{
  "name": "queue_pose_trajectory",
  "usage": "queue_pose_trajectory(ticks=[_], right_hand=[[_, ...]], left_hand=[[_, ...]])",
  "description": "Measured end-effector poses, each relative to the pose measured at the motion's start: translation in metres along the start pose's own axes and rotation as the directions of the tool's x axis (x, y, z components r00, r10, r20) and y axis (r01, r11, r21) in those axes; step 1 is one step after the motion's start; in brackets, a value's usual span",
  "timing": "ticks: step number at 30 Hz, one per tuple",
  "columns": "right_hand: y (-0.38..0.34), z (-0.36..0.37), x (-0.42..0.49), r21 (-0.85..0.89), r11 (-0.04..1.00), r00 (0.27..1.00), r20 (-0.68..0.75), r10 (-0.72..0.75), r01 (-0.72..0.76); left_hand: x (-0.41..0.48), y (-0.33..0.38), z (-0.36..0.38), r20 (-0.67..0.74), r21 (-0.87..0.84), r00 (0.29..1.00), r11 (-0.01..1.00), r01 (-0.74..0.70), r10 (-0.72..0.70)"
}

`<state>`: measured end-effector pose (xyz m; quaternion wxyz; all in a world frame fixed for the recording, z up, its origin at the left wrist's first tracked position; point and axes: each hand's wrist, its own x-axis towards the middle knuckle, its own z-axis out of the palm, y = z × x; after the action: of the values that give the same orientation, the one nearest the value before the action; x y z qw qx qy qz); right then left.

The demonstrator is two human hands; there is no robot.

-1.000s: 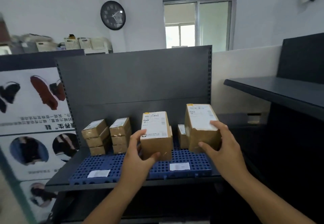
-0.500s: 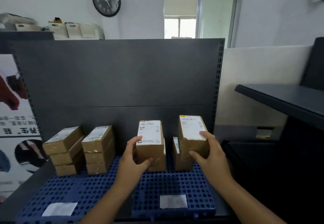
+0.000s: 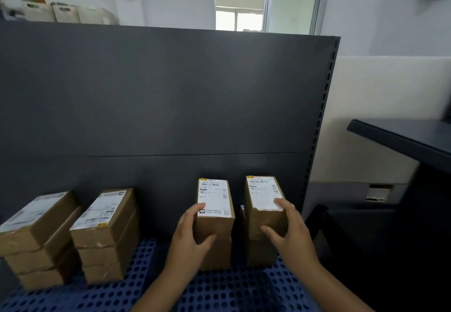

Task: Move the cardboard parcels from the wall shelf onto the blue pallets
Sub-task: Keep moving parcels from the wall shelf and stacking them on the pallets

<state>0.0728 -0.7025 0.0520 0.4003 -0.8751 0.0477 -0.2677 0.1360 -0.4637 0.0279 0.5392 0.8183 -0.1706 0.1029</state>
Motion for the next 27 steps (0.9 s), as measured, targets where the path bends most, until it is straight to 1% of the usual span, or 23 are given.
queue_pose_trajectory(ticks=[5,11,16,21,25,27], right_hand=[[0.015,0.004,0.01,0.021,0.999,1.0,0.016,0.023,-0.024],[0.024,0.0,0.02,0.033,0.999,0.997,0.073,0.021,-0.024],[0.03,-0.001,0.021,0.049,0.999,0.992,0.122,-0.005,-0.001],[0.039,-0.002,0.02,0.098,0.995,0.988,0.151,-0.029,0.014],[0.044,-0.002,0.021,0.148,0.989,0.984,0.172,-0.036,0.011],[0.047,-0.003,0.019,0.167,0.986,0.985,0.168,-0.043,0.014]], left_hand=[[0.007,-0.01,0.007,-0.016,0.009,1.0,1.0,0.022,-0.022],[0.005,-0.003,0.017,-0.039,-0.076,0.995,0.994,0.084,-0.087],[0.006,-0.001,0.023,-0.013,-0.094,0.993,0.989,0.118,-0.12],[0.002,0.002,0.025,-0.051,-0.115,0.991,0.987,0.115,-0.121],[-0.005,0.008,0.023,-0.098,-0.09,0.988,0.99,0.112,-0.121],[-0.009,0.011,0.021,-0.119,-0.027,0.984,0.992,0.127,-0.129]])
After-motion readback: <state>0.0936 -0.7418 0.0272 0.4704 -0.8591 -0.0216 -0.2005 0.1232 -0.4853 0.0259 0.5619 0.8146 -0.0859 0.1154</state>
